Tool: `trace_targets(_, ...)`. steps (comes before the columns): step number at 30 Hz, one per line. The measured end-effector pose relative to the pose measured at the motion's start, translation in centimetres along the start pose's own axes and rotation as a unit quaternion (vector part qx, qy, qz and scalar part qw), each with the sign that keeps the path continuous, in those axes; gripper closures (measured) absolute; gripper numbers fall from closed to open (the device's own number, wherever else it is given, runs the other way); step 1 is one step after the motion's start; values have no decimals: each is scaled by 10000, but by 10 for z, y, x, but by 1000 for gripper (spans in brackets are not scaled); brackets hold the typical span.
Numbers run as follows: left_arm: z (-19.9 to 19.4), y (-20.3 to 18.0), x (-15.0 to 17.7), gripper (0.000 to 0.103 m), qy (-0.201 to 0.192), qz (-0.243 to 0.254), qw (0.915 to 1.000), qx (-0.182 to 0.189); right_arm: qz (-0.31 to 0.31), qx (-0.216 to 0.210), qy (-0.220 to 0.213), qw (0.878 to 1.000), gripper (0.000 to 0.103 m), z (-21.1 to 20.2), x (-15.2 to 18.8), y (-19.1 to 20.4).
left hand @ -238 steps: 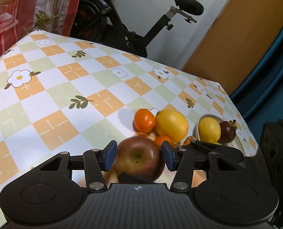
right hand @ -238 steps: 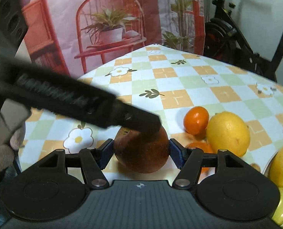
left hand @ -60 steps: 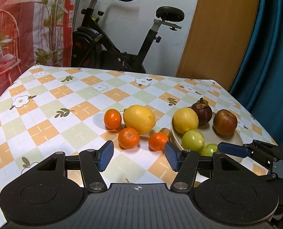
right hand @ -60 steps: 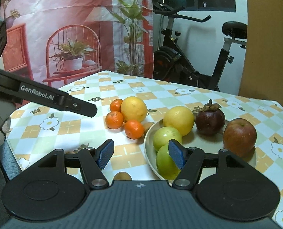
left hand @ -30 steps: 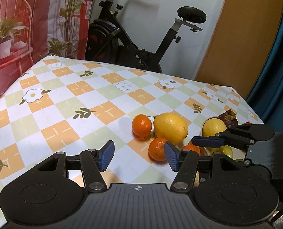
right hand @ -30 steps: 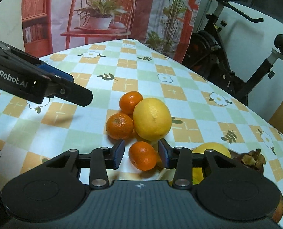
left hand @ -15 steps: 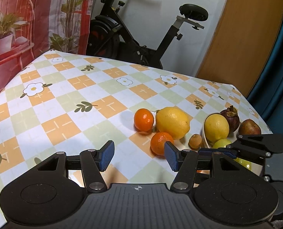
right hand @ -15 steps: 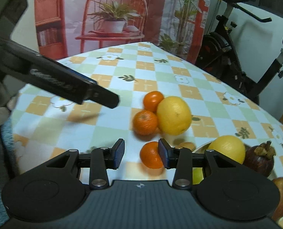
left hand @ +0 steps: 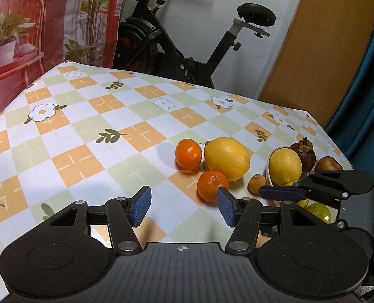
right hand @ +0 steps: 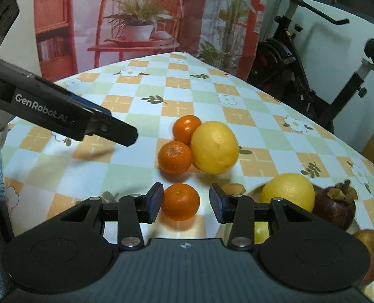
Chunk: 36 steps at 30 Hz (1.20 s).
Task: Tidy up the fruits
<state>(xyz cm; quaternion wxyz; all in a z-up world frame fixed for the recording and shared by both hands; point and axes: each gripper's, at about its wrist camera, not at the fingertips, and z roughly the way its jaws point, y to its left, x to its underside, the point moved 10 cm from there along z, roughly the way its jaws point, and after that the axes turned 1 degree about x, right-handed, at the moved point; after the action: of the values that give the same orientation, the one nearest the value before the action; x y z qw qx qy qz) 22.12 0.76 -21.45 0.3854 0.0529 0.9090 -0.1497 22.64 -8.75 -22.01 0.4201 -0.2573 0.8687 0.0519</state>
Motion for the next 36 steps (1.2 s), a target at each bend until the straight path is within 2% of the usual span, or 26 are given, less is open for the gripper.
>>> trace_targets(13, 1, 1, 7, 43, 29, 48, 10000, 6, 275, 73, 179, 9994, 62, 7, 12, 1)
trace_targets(20, 2, -1, 10, 43, -16, 239, 9997, -41, 542, 60, 50, 9985, 63, 6, 14, 1)
trace_targets(24, 3, -1, 13, 43, -23, 239, 9997, -26, 625, 65, -81, 9980, 63, 1, 14, 4)
trace_targets(33, 2, -4, 12, 43, -155, 268, 9995, 0, 801, 288, -747, 9936, 63, -28, 11, 5)
trace_targets(36, 4, -10, 6, 43, -204, 482, 9986, -27, 953, 336, -879, 9910, 63, -38, 12, -1)
